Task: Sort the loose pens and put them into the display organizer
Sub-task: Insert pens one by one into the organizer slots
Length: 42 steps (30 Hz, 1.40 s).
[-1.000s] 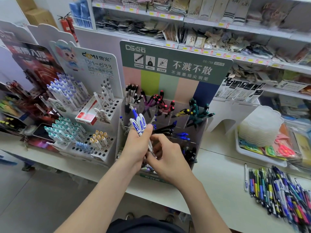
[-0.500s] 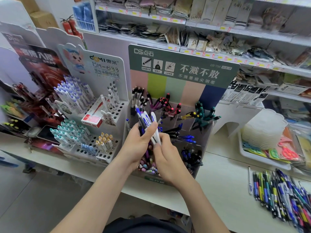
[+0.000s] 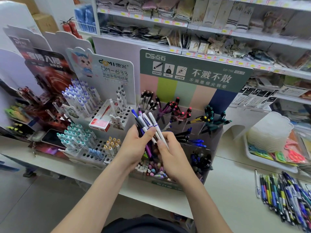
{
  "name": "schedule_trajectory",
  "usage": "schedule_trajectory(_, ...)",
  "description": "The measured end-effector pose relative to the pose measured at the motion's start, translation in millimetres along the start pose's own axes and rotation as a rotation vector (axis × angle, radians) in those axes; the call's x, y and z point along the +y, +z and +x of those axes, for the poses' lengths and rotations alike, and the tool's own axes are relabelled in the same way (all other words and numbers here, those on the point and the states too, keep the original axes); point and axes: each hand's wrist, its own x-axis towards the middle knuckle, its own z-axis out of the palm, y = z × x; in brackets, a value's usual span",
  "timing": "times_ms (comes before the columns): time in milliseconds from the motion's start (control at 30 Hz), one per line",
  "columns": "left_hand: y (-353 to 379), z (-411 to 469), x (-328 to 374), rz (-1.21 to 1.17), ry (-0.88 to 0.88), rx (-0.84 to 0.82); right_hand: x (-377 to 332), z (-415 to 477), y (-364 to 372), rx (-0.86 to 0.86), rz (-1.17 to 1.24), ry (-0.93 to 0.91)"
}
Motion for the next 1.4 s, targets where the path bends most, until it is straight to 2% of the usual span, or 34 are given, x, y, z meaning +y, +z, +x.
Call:
schedule_trajectory(100, -5, 1, 1, -0.012, 0.0, -0.017, 6, 4, 6, 0.109, -0.016, -0.018)
schedule_trajectory(300, -14, 0, 4, 0.083, -0.001, -0.009, 4, 7, 6, 0.223, -0.349, -0.2)
schedule_trajectory(500, -39, 7, 3, 0.223, 0.013, 0.085, 6, 18, -12, 0.423, -0.482, -0.182)
schedule_trajectory(567, -44, 8, 2, 0.213, 0.018, 0.114, 3, 24, -18, 0.375, -0.604, -0.169)
schedule_trajectory(767, -52, 10, -7, 0.276, 0.009, 0.185, -36, 59, 0, 0.008, -1.039, -0.187)
schedule_trajectory(900, -56, 8, -6, 0.241, -0.008, 0.155, -54, 81, 13, -0.13, -1.105, -0.251)
schedule_trajectory(1100, -64, 4, -5, 0.207, -0.072, 0.072, -66, 105, 23, -0.113, -0.963, -0.163)
schedule_trajectory(1200, -66, 4, -4, 0.208, -0.091, 0.074, -64, 97, 23, 0.011, -0.929, -0.146)
schedule_trajectory(1267, -67, 5, -3, 0.201, -0.095, 0.076, -64, 86, 25, 0.09, -0.934, -0.039)
schedule_trajectory(1333, -66, 7, -3, 0.187, -0.098, 0.093, -65, 77, 33, 0.038, -0.91, 0.072)
schedule_trajectory(1400, -64, 9, -4, 0.158, -0.11, 0.133, -63, 78, 40, -0.042, -0.894, 0.094)
